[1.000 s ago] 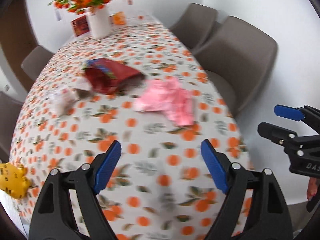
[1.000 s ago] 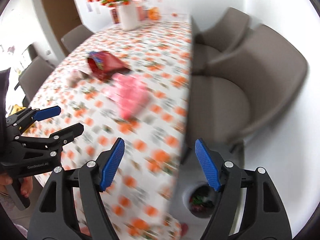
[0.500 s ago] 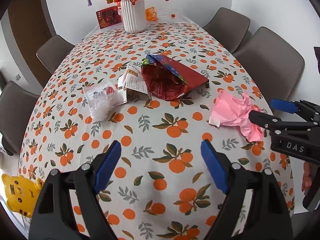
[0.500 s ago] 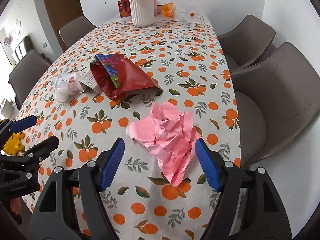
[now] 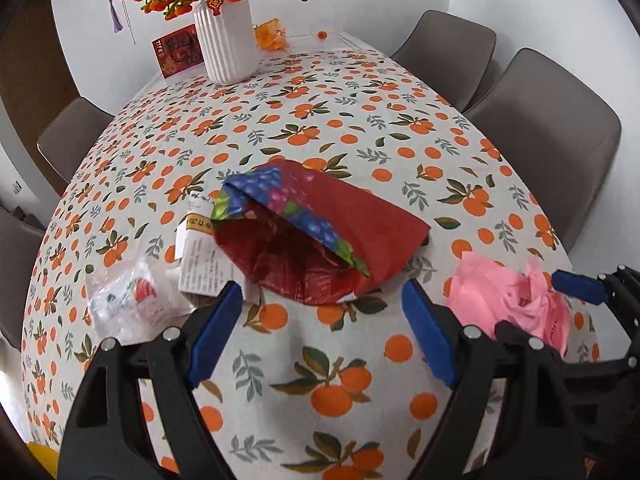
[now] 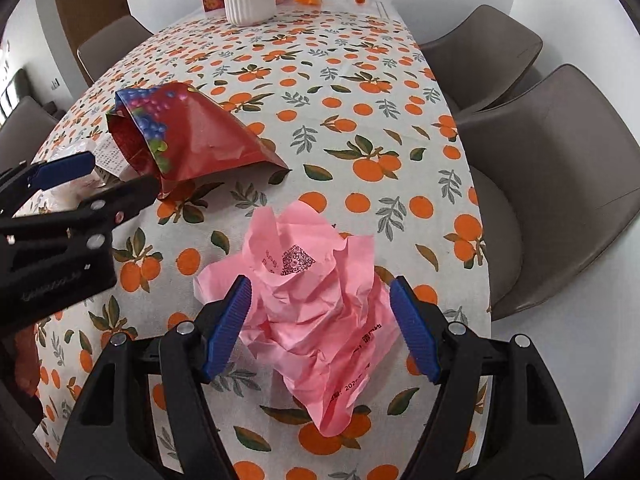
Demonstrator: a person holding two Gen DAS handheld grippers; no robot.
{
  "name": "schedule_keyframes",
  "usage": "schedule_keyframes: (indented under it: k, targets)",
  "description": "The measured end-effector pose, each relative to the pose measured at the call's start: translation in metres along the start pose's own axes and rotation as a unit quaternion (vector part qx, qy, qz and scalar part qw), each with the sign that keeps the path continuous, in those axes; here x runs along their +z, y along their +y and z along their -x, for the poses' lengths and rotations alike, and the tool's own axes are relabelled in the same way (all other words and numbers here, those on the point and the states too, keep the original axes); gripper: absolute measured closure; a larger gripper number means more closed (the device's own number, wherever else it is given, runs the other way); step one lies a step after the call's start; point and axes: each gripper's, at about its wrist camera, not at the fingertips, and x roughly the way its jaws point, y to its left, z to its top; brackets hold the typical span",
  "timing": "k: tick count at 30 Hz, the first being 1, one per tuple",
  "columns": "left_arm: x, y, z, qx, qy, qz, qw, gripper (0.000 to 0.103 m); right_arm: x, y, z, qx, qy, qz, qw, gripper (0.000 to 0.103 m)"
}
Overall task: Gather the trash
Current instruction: 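Grasp the red snack bag with the left tool while the right tool grasps the pink paper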
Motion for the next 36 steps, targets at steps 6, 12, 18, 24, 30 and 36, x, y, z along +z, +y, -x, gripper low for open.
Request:
schedule_keyframes:
  k: [6,12,18,24,30,36]
  targets:
    - [0.013,-0.001,-0.026,0.0,0.002,0.009,1.0,0.034,-0.002,0.003,-0.012,0.004,0.013,0.009,1.0,0.052]
    - [0.014,-0.004,-0.025,-0.036,0.006,0.013,0.9992,0.084,-0.003,0.009,-0.011,0.02,0.011,0.018,1.0,0.081]
    - [0.007,-0.006,-0.008,-0.057,-0.007,0.019,0.9982,0.088,-0.005,0.011,-0.001,0.031,-0.003,0.023,0.999,0.086]
    - [0.003,-0.013,0.024,-0.064,-0.035,0.008,0.9973,0.091,-0.007,0.006,0.02,0.034,-0.021,0.026,0.999,0.086]
    - [-0.007,-0.017,0.043,-0.072,-0.036,0.001,0.9968,0.092,-0.018,-0.003,0.044,0.03,-0.034,0.018,0.999,0.086]
    - [-0.024,-0.021,0.064,-0.085,-0.032,-0.002,0.9959,0.093,-0.035,-0.013,0.066,0.028,-0.043,0.004,0.999,0.086]
